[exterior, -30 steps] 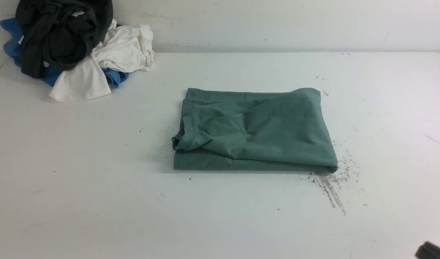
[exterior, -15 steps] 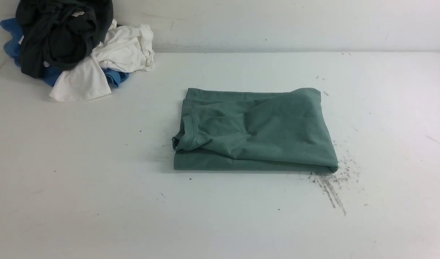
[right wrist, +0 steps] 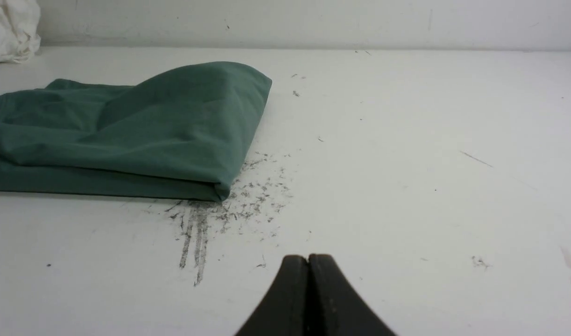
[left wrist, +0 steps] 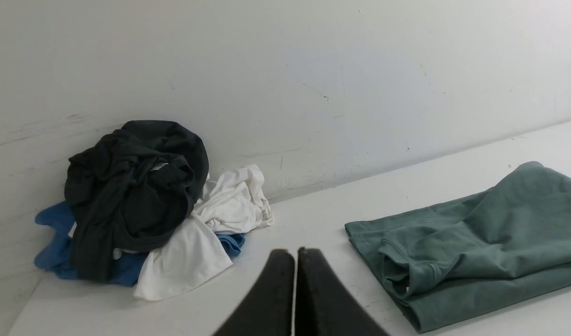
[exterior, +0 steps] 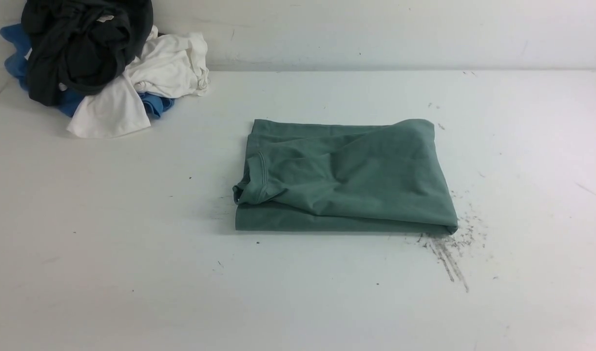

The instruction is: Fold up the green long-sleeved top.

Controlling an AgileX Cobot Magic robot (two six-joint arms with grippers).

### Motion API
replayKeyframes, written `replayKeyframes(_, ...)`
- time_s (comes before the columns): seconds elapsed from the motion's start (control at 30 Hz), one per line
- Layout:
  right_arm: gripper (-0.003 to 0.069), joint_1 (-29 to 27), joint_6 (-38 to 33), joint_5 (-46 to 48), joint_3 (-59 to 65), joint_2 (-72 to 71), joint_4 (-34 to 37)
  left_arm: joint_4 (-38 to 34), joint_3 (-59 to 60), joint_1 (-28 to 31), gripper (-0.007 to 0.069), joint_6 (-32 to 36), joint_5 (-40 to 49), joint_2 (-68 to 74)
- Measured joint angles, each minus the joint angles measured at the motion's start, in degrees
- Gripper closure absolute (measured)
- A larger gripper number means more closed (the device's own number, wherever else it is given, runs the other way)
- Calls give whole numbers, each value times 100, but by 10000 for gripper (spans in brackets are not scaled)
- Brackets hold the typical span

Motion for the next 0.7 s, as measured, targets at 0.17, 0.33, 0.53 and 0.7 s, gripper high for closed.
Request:
replayKeyframes(0.17, 669, 0, 0, 5, 0, 0, -12, 0, 0, 0, 631, 0, 0, 0)
replayKeyframes(0.33, 669, 0, 0, 11, -2, 0, -22, 0, 0, 0, 631, 0, 0, 0)
replayKeyframes(0.53, 669, 0, 0, 11, -2, 0, -28, 0, 56, 0, 631, 0, -20, -68)
replayKeyframes(0.7, 669, -11, 0, 15, -2, 0, -36, 207, 366, 0, 631, 0, -131, -186)
